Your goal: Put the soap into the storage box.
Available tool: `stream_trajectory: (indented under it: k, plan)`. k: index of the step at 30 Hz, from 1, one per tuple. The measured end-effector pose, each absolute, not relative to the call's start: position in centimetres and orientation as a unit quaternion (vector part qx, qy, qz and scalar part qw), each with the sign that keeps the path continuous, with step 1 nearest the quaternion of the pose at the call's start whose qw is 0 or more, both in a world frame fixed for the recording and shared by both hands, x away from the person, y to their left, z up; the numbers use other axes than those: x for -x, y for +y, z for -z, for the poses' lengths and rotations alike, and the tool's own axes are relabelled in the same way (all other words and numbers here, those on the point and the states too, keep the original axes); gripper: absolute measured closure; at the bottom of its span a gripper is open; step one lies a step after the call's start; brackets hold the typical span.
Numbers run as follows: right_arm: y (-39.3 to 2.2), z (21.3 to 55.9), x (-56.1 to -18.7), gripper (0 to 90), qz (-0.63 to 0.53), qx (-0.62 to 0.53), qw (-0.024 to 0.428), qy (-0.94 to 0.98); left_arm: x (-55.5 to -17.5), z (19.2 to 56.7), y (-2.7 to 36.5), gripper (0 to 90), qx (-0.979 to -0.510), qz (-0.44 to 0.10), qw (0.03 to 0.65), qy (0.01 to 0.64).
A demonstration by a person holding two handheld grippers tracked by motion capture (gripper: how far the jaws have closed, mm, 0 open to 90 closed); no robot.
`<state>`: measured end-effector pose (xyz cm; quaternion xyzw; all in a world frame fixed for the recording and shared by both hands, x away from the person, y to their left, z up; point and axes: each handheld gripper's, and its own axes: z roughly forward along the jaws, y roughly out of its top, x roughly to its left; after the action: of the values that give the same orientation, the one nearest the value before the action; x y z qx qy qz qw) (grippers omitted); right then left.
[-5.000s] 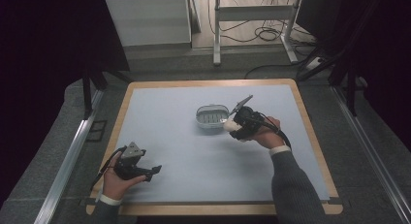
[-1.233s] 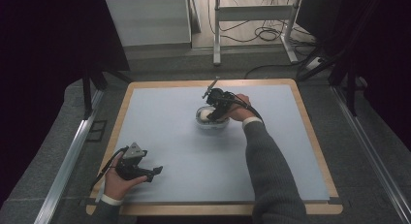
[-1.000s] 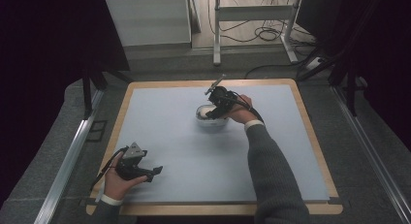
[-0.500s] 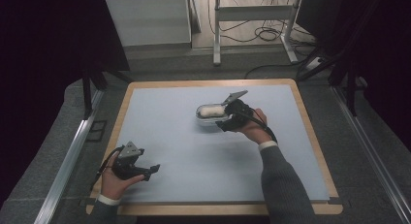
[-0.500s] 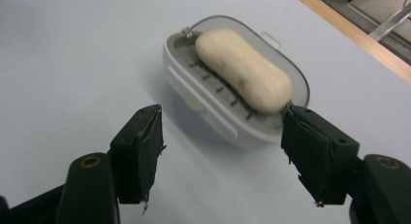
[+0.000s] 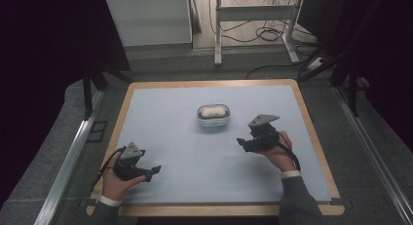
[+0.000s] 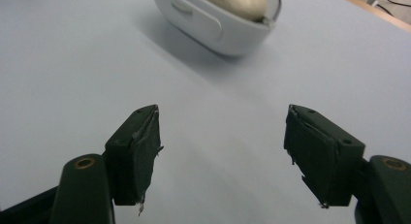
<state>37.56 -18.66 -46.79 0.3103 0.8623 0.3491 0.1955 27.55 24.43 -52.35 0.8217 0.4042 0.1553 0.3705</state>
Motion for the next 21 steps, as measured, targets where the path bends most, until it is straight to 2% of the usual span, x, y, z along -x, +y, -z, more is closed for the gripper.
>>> stream_trajectory:
  k: [11,21]
  plan:
    - [-23.5,49.0,-34.5,28.8,-0.345,-0.366,0.219,0.836,-27.5,52.4,24.3,11.2,-0.823,-0.159,0.364,0.405]
    - [-24.0,49.5,-34.1,28.4,-0.337,-0.365,0.229,0.837,-27.6,52.6,24.1,11.2,-0.825,-0.158,0.362,0.404]
